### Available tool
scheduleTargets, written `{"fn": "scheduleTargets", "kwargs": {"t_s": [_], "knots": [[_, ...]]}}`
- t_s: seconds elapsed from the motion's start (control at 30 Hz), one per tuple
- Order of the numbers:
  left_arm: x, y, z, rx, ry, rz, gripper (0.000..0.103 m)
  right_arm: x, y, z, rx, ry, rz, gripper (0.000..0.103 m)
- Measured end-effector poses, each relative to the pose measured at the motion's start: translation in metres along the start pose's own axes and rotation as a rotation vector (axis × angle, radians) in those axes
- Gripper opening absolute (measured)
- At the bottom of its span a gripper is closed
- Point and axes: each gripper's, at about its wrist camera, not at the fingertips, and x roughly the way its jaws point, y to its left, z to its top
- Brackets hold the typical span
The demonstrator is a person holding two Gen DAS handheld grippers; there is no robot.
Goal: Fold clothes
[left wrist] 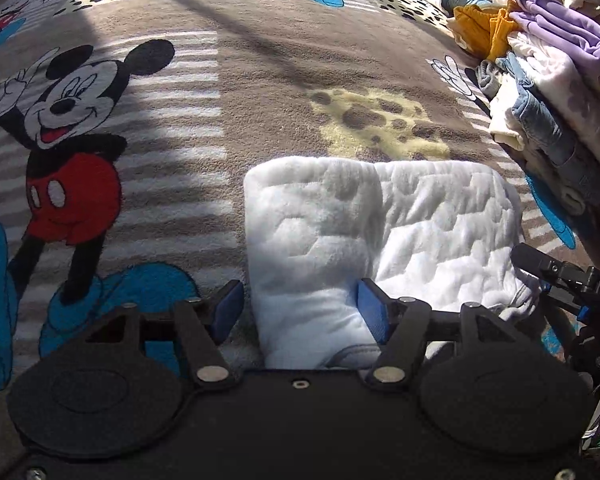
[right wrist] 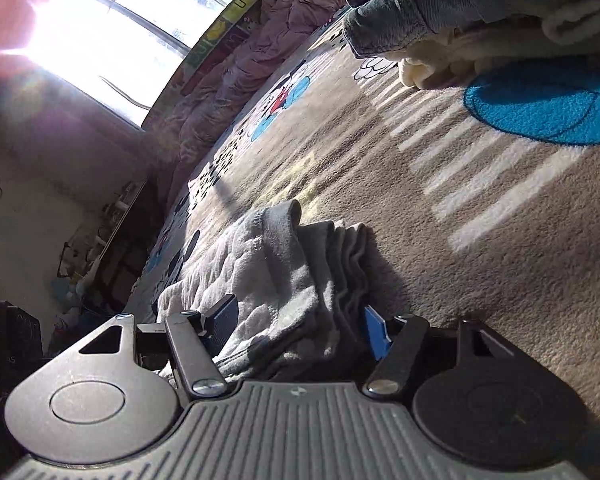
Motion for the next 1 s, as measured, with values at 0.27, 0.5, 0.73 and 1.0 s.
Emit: {"fn": "scheduleTargets", "kwargs": {"t_s": [0.27, 0.5, 0.73, 1.0], "knots": [[-0.013, 0.004, 0.000, -0.012, 0.004, -0.021, 0.062, -0.004, -0.001, 0.002, -0.014, -0.062, -0.022, 0.048], [-0.027, 0.003, -0.006, 0.046, -0.012, 0.006, 0.063, -0.030, -0.013, -0.020, 0.264, 0.020, 0.073, 0.072], [-0.023, -0.014, -0.008, 0.129, -0.015, 0.065, 0.064, -0.005, 0.012, -0.052, 0.360, 0.074, 0.048, 0.077], [-0.019, -0.015, -0.008, 0.135, -0.006, 0.066, 0.066, 0.018, 0.013, -0.048, 0.415, -0.031, -0.004, 0.075]]}}
